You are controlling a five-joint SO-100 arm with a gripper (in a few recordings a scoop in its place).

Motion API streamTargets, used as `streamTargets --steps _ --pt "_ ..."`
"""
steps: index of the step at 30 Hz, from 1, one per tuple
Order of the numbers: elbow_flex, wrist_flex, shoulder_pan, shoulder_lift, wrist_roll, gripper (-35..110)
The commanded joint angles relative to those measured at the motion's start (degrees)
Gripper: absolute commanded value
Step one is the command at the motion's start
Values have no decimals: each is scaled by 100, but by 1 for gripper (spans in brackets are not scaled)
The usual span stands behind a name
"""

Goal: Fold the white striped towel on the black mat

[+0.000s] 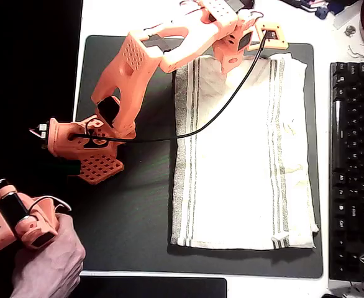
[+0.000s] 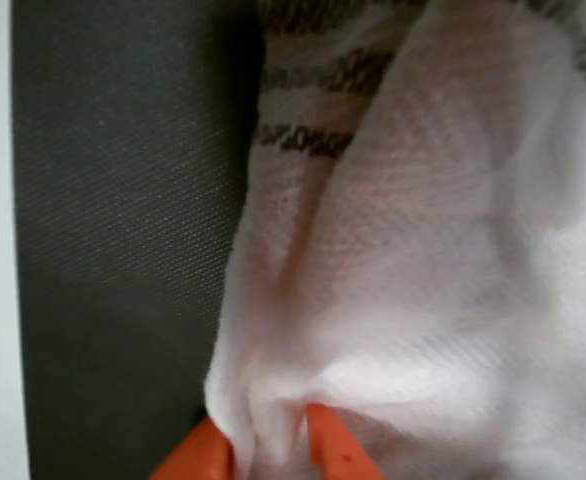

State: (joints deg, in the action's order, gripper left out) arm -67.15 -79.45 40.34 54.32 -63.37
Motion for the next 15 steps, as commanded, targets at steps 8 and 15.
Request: streamTargets --steps 8,15 --pt "185 -97 -18 202 -185 0" --pt "352 -246 -26 404 -246 0"
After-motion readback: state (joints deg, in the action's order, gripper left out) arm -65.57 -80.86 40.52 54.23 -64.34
